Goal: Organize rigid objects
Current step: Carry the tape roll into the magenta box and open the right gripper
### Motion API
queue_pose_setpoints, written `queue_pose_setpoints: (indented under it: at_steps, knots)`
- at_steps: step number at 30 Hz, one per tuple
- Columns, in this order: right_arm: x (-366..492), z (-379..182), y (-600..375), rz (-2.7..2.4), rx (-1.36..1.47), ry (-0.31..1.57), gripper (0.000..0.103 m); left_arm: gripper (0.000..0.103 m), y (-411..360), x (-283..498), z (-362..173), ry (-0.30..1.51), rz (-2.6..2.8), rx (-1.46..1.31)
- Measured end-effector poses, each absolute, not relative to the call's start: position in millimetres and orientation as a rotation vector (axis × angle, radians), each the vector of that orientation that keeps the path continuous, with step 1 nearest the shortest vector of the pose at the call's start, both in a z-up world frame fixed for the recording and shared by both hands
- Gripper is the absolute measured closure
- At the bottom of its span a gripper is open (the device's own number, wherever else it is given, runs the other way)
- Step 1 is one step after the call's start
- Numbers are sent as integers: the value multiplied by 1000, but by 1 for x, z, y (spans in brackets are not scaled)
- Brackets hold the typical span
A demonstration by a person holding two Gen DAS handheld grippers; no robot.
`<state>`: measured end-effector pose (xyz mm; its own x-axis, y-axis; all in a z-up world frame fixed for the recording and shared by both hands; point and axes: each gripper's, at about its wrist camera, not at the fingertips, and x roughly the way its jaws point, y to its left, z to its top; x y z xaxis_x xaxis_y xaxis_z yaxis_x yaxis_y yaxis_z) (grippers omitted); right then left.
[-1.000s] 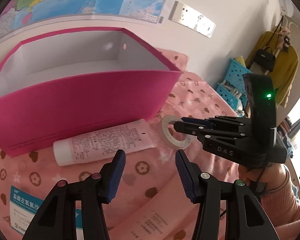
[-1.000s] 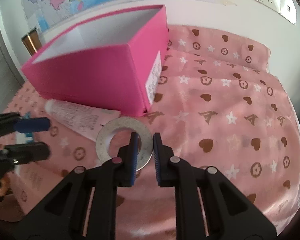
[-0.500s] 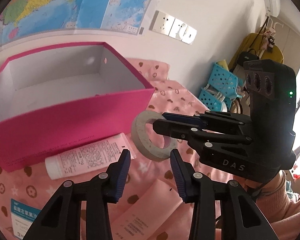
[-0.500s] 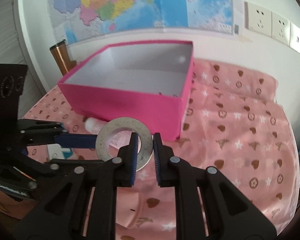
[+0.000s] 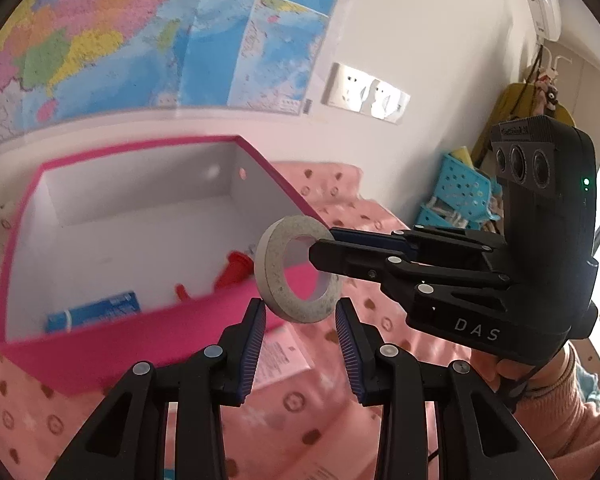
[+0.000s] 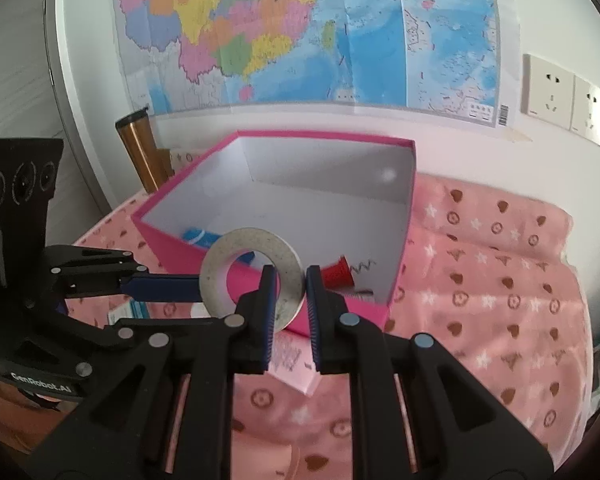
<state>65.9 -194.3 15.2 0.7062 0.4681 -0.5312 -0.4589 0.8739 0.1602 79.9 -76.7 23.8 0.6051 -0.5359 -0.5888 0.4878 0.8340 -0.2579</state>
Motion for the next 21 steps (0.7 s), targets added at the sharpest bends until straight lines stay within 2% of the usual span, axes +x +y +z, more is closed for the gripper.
queue_pose_setpoints:
  at_steps: [10,21]
  knots:
    - [108,24,-180,532,30,612,87,67,-58,113,32,726,-560,-101]
    - [154,9,-167,528,59,698,87,67,-47,142,22,790,-510,-123]
